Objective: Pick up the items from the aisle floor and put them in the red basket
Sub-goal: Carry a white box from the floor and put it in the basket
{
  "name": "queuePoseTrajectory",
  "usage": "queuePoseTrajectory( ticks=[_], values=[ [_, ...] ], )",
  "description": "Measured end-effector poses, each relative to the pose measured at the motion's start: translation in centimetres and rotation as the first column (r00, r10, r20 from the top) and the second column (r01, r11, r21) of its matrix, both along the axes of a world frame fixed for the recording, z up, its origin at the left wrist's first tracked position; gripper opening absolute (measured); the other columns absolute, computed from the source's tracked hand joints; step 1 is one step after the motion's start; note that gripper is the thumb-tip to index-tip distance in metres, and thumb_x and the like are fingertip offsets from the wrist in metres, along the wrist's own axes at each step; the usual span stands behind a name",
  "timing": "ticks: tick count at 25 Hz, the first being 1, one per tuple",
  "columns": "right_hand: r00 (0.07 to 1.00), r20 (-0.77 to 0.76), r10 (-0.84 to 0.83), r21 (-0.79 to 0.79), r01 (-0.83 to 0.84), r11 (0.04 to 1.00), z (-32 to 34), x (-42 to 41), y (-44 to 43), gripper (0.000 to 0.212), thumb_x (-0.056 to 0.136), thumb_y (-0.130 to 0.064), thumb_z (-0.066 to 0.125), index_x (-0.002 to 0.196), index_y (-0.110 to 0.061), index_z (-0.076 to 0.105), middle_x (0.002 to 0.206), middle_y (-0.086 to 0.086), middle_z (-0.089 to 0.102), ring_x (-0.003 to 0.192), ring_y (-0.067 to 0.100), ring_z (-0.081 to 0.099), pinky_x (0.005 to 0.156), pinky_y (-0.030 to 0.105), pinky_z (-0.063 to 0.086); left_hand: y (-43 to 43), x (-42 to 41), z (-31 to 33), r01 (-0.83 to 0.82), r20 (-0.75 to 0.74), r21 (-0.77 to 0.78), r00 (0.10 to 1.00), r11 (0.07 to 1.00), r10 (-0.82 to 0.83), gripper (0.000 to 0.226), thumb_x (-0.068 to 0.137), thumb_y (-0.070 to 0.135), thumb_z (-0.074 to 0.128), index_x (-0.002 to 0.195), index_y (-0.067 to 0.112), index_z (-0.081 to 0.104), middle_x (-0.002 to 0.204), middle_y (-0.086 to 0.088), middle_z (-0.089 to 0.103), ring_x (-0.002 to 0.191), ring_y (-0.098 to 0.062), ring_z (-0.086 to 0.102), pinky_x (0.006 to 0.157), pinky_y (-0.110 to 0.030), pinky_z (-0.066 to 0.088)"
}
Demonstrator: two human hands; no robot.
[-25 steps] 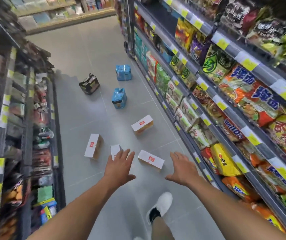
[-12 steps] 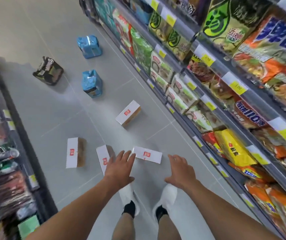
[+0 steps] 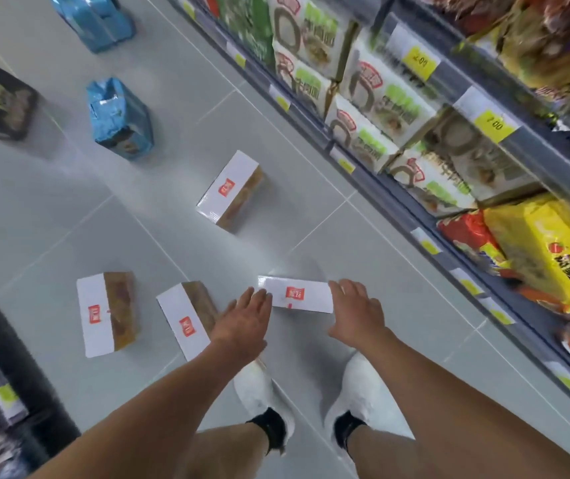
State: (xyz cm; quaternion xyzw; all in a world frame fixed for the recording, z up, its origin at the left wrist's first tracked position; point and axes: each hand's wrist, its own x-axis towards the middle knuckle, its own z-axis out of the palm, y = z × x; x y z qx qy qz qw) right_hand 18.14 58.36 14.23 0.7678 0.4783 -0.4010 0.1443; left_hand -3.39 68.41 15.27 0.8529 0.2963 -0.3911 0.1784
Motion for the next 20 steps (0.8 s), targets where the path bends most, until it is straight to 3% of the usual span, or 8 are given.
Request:
queuePoseTrajectory(
  ticks=[4, 10, 13, 15, 17, 20],
  values=[
    [1.0, -0.031, -0.006, 0.011, 0.006, 1.0, -8.2, 0.3, 1.8, 0.103, 0.079, -0.042, 0.082, 0.159, -0.023, 0.019, 0.163, -0.003, 0.024, 0.15, 0.025, 0.021, 0.109, 0.053, 0.041, 1.4, 1.2, -8.6, -0.001, 0.049, 0.04, 0.999, 0.999, -0.001, 0.097, 0.098, 0.044, 0.059, 0.16, 0.013, -0.009, 0.17, -0.007, -0.006, 0.156, -0.031, -0.007, 0.126, -0.048, 0.014],
    [0.995, -0.047, 0.088, 0.045, -0.086, 0.995, -18.1, -1.4, 3.1, 0.115, 0.077, -0.049, 0.082, 0.162, -0.024, 0.009, 0.167, -0.003, 0.016, 0.153, 0.027, 0.016, 0.11, 0.054, 0.041, 3.7, 2.7, -19.3, 0.08, -0.028, 0.055, 0.997, 0.995, -0.079, 0.12, 0.086, 0.058, 0.069, 0.158, 0.019, -0.019, 0.17, -0.004, -0.012, 0.155, -0.034, -0.012, 0.12, -0.066, 0.012],
    [0.995, -0.004, 0.1, 0.038, -0.1, 0.994, -20.9, -2.8, 2.6, 0.121, 0.076, -0.05, 0.084, 0.164, -0.025, 0.004, 0.169, -0.004, 0.014, 0.155, 0.027, 0.014, 0.116, 0.052, 0.034, 2.9, 2.8, -22.4, 0.128, -0.056, 0.086, 0.991, 0.988, -0.123, 0.121, 0.085, 0.059, 0.069, 0.158, 0.02, -0.019, 0.17, -0.005, -0.011, 0.156, -0.034, -0.009, 0.119, -0.066, 0.014],
    [0.998, 0.007, 0.069, 0.029, -0.069, 0.997, -22.2, -3.5, 2.7, 0.118, 0.076, -0.045, 0.085, 0.163, -0.025, 0.007, 0.167, -0.002, 0.019, 0.153, 0.028, 0.018, 0.115, 0.052, 0.035, 2.6, 3.2, -23.5, 0.083, -0.033, 0.09, 0.996, 0.993, -0.08, 0.108, 0.088, 0.05, 0.068, 0.159, 0.018, -0.007, 0.169, -0.009, 0.006, 0.154, -0.035, 0.007, 0.118, -0.061, 0.025],
    [0.997, 0.051, 0.061, 0.051, -0.064, 0.997, -22.6, -3.8, 2.9, 0.108, 0.074, -0.039, 0.086, 0.157, -0.025, 0.018, 0.156, 0.0, 0.034, 0.143, 0.028, 0.033, 0.104, 0.047, 0.044, 2.7, 3.3, -23.9, 0.036, 0.027, 0.121, 0.999, 0.992, -0.039, 0.092, 0.088, 0.041, 0.068, 0.156, 0.019, 0.01, 0.158, -0.006, 0.03, 0.143, -0.031, 0.03, 0.109, -0.053, 0.041],
    [0.995, 0.067, 0.072, 0.091, -0.078, 0.993, -21.1, -3.5, 3.1, 0.095, 0.072, -0.037, 0.086, 0.148, -0.025, 0.029, 0.144, 0.0, 0.044, 0.132, 0.026, 0.042, 0.093, 0.043, 0.048, 2.9, 3.2, -22.1, -0.023, 0.084, 0.122, 0.996, 0.992, 0.013, 0.078, 0.085, 0.033, 0.068, 0.148, 0.02, 0.024, 0.144, -0.002, 0.044, 0.129, -0.026, 0.043, 0.093, -0.045, 0.051]
  ],
)
